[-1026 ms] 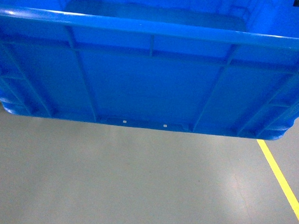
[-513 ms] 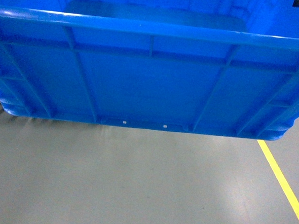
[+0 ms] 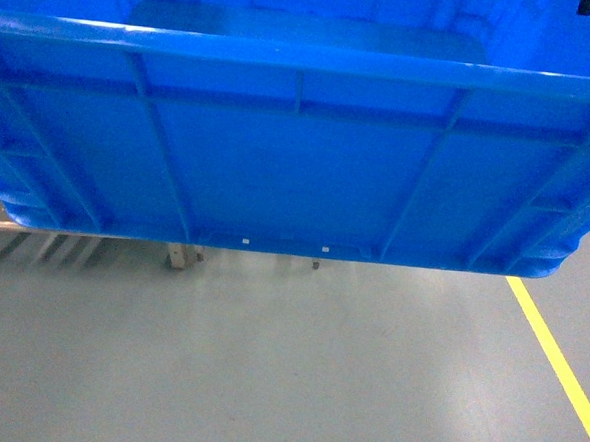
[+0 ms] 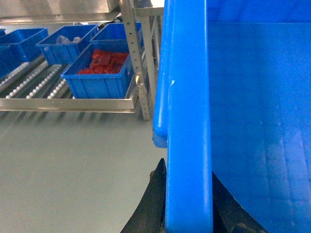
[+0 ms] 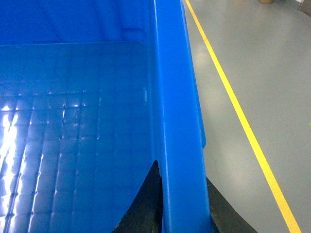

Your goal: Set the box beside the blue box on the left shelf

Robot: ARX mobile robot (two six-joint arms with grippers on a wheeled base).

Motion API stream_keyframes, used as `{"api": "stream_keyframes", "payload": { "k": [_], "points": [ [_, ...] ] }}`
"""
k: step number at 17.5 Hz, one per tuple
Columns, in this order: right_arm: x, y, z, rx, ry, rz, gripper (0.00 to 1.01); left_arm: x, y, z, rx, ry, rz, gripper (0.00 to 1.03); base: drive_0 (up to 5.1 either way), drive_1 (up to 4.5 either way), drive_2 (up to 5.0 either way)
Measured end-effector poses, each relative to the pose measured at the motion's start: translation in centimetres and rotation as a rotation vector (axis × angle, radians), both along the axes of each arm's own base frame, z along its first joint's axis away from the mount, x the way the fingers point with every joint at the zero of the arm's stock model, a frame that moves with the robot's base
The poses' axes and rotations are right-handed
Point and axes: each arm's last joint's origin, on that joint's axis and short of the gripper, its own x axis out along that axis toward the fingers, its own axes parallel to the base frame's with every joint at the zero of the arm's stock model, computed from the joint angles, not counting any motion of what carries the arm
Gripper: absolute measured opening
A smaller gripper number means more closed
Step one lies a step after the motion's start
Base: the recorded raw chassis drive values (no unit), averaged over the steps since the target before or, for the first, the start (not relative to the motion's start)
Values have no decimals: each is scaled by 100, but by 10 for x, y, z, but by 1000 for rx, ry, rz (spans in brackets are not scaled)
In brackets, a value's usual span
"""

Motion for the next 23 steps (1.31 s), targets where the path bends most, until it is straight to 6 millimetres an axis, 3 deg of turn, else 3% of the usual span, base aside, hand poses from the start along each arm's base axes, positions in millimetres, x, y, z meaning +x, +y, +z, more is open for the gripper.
{"api": "stream_keyframes", "payload": {
  "k": [11, 15, 23],
  "points": [
    [0, 0, 0, 1, -3, 0, 10, 0, 0, 0, 0, -2, 1, 9, -2, 375, -379],
    [0, 0, -1, -2, 6, 0, 10, 1, 0, -2, 1, 7, 0, 9, 0, 0, 0],
    [0, 0, 0, -3, -2, -2, 10, 1, -1, -1, 0, 1, -1, 9, -477, 169, 341]
  ]
}}
